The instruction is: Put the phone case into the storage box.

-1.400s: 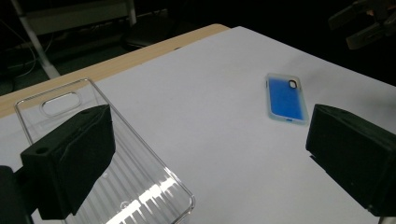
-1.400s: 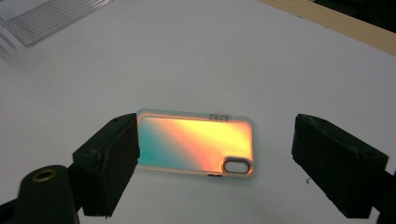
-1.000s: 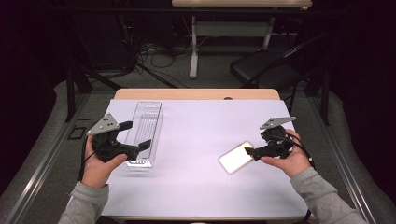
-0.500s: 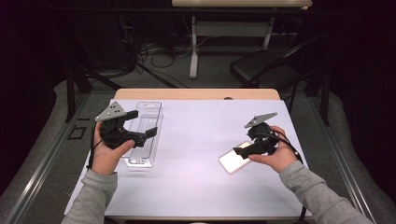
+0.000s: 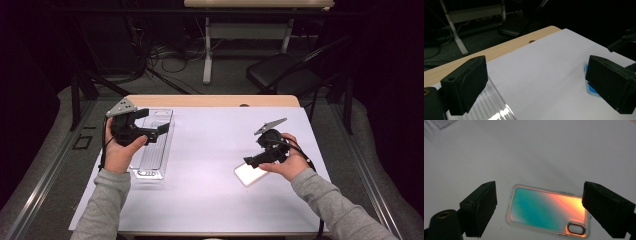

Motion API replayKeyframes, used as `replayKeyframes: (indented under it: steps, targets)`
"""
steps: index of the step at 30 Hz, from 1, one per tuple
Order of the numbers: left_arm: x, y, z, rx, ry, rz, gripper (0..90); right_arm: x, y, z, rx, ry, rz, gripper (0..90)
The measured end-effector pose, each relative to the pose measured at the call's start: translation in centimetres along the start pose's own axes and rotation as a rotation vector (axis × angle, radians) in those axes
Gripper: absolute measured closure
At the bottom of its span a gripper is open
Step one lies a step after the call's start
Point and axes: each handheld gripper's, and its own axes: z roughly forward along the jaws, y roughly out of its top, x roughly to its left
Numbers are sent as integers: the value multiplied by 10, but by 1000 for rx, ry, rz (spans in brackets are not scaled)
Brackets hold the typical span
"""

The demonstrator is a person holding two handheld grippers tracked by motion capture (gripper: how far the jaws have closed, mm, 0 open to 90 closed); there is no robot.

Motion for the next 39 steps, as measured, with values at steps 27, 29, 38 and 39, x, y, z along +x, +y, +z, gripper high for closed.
replayKeyframes:
  steps: [27,29,38,39]
  targets:
    - [7,-8,1,-6,31,-20,83,18,5,38,172,-1,-13,295]
    - [7,-9,0,-11,29,-20,91,20,5,39,205,8,10,362]
    - [5,-9,-5,-20,25,-15,103,26,6,51,213,20,-27,461]
    - [5,-9,-5,-19,24,-14,103,26,6,51,231,26,-24,533]
